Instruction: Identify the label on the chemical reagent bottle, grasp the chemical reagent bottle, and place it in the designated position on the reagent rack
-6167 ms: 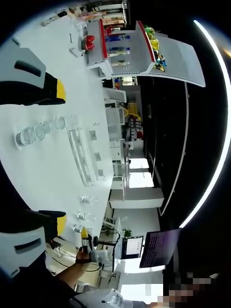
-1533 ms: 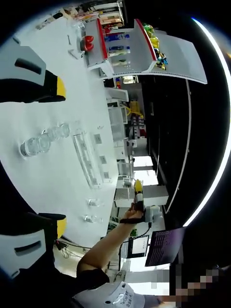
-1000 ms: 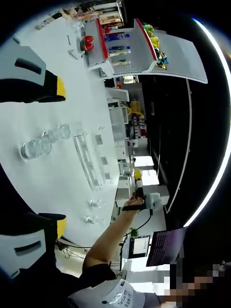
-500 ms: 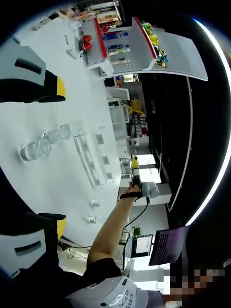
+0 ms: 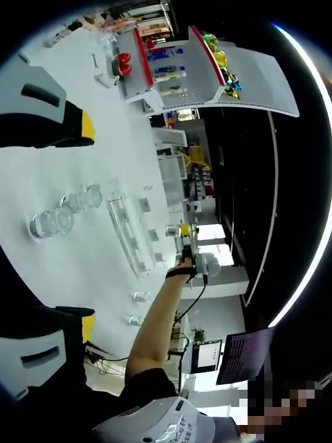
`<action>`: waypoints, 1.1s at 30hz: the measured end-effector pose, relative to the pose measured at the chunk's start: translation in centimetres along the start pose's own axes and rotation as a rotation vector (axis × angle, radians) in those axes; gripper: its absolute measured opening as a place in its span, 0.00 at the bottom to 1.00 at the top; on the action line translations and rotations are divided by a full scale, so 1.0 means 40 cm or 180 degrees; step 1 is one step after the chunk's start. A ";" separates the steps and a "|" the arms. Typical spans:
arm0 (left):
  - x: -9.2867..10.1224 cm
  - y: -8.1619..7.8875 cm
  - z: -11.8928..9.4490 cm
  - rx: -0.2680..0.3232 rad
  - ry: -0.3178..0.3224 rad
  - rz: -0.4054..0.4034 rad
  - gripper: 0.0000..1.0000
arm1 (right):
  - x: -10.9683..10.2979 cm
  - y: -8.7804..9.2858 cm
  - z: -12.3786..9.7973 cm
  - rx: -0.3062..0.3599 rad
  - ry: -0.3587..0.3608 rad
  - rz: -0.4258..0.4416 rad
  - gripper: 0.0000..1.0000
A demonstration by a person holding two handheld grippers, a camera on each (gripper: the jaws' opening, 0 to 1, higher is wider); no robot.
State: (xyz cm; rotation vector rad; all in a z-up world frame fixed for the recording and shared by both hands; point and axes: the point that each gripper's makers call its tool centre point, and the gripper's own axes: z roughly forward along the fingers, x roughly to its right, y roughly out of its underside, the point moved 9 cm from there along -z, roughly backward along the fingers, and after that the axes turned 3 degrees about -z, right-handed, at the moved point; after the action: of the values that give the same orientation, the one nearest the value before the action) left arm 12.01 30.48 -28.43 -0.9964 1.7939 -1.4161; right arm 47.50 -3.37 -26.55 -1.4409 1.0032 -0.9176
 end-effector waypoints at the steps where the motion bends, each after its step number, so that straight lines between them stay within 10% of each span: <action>1: 0.000 0.000 0.000 -0.0003 0.0007 -0.0005 0.95 | 0.000 0.005 0.004 -0.0014 0.0008 -0.0019 0.18; 33: 0.012 0.007 0.006 -0.0059 0.0060 0.0012 0.95 | -0.015 0.136 0.041 -0.0138 0.0107 -0.0185 0.18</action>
State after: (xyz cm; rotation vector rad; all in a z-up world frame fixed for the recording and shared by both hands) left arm 11.93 30.00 -28.78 -0.9916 1.8246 -1.4135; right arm 48.33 -2.48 -32.11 -1.5020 1.0162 -0.9702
